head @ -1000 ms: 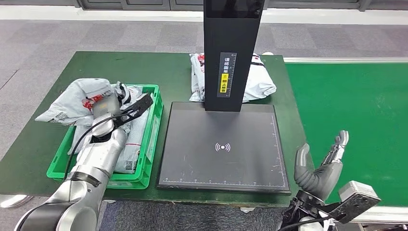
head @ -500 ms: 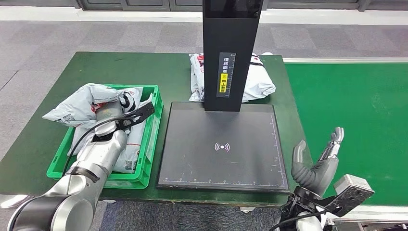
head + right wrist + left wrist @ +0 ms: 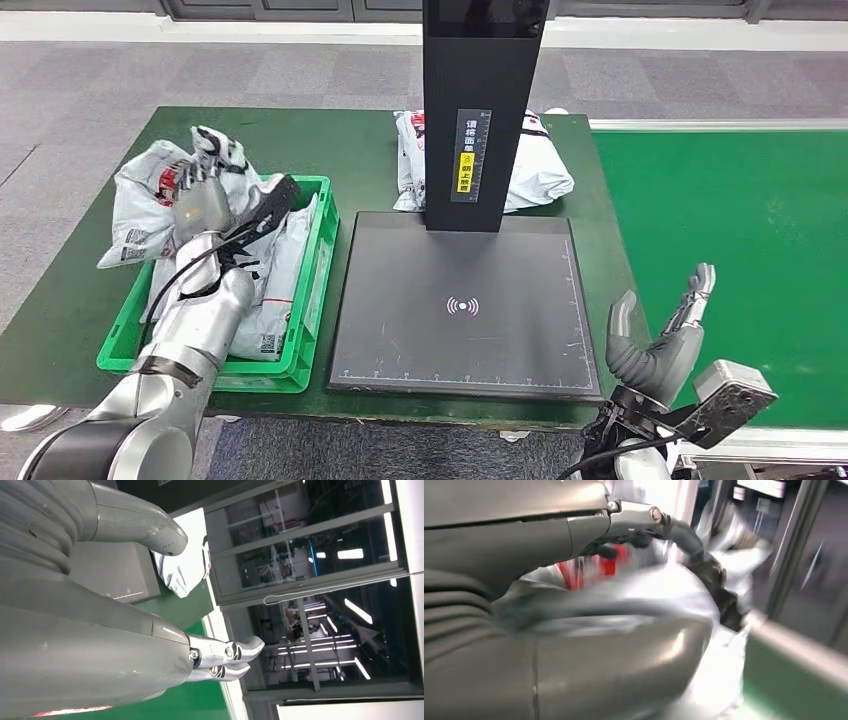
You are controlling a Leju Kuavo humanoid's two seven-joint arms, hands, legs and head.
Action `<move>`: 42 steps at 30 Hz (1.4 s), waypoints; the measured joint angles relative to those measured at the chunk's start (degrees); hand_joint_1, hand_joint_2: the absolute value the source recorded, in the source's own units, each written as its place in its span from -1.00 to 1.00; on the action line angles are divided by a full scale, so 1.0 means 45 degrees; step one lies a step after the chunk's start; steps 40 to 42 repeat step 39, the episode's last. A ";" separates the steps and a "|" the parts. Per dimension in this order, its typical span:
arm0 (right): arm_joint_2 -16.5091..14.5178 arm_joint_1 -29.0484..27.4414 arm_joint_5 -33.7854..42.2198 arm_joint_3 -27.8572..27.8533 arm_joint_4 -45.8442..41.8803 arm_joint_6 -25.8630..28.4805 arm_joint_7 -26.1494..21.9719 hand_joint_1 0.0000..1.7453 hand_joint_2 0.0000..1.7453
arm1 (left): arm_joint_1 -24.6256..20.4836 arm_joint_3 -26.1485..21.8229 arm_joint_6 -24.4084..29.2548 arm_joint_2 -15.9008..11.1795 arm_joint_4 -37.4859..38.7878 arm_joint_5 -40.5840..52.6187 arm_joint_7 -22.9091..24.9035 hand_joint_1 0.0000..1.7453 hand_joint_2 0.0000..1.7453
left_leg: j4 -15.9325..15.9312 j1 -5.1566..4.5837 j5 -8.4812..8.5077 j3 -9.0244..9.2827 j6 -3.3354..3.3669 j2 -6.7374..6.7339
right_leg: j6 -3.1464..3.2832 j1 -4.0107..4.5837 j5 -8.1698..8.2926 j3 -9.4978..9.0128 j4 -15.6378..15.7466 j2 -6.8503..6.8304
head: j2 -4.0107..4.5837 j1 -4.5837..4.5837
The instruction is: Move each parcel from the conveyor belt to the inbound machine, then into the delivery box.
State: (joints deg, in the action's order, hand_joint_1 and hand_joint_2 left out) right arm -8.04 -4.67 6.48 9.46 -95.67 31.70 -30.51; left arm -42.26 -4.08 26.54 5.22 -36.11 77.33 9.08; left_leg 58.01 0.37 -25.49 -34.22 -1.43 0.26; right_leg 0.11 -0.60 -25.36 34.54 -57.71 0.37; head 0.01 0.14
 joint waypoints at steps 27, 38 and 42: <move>0.0166 -0.0085 0.0225 0.0018 0.0775 -0.0431 -0.0101 -1.00 1.00 | 0.4558 0.0594 0.2970 0.1875 -1.1652 -0.5031 -0.6597 -1.00 -1.00 | 0.0000 -0.0001 -0.0015 -0.0015 0.0004 0.0007 | -0.0003 0.0003 -0.0021 0.0009 0.0002 -0.0016 | -0.0001 -0.0001; 0.0345 -0.0315 0.0184 0.0019 0.0775 -0.0359 -0.0106 -1.00 1.00 | 0.5002 0.2013 -0.1058 0.1780 -1.1821 -1.2787 -0.7088 -1.00 -1.00 | 0.0002 -0.0004 -0.0018 -0.0020 0.0006 0.0017 | -0.0012 -0.0007 -0.0026 0.0009 0.0002 -0.0023 | 0.0001 0.0003; 0.0350 -0.0318 0.0185 0.0019 0.0775 -0.0360 -0.0107 -1.00 1.00 | 0.5005 0.2047 -0.1059 0.1775 -1.1821 -1.2772 -0.7089 -1.00 -1.00 | 0.0002 -0.0005 -0.0018 -0.0021 0.0006 0.0018 | -0.0012 -0.0008 -0.0026 0.0009 0.0002 -0.0024 | 0.0001 0.0003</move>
